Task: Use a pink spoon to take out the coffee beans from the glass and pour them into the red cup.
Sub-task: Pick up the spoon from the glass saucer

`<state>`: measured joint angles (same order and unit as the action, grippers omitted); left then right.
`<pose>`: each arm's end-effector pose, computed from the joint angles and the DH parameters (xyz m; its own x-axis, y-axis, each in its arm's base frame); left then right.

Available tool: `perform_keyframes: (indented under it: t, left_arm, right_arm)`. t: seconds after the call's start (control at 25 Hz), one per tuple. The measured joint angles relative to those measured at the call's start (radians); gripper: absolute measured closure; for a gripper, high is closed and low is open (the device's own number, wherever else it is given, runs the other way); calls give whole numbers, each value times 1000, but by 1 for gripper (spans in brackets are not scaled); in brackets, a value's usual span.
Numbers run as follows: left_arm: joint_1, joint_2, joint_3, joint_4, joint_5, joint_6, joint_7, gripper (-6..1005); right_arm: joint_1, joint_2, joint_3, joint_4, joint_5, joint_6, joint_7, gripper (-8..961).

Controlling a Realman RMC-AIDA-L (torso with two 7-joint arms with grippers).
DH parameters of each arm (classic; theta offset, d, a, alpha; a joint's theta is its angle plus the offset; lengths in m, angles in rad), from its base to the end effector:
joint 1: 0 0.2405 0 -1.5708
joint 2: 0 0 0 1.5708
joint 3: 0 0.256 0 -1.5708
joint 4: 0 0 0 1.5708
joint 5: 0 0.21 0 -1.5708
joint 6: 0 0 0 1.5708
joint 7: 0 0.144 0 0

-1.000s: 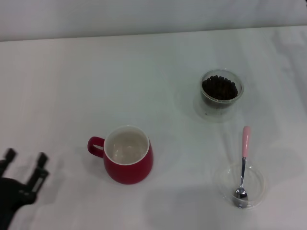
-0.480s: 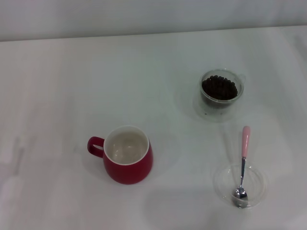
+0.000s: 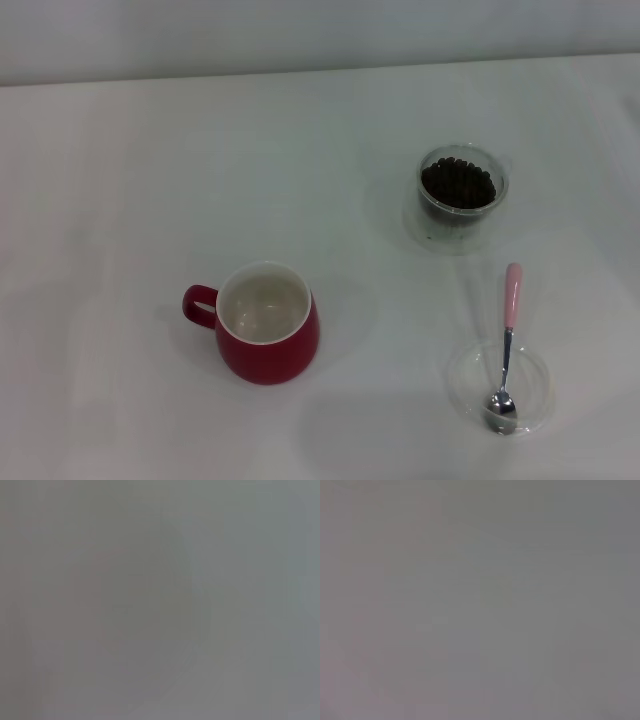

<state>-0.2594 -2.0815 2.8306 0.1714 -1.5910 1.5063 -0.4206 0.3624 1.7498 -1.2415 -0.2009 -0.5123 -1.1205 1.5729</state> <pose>-0.3659 0.2496 0.0192 0.4078 -0.2353 0.8822 0.9123 0.0645 -0.4045 0.3968 0.3396 0.1447 -0.0141 -0.1894 -0.9818 -0.9935 -0.1081 0.0351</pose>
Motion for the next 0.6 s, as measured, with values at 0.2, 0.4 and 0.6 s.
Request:
perform_keyframes:
  t: [0.2, 0.4, 0.6]
  left_arm:
    - [-69, 1, -1, -55, -98, -106, -4, 242]
    - [-109, 3, -1, -86, -215, -141, 1, 243]
    - [-145, 4, 0, -127, -223, -193, 4, 242]
  right_arm:
    - [6, -26, -1, 0, -130, -41, 120, 84]
    - [39, -36, -2, 0, -283, -69, 245, 85]
    - [89, -68, -3, 5, -511, -112, 353, 86]
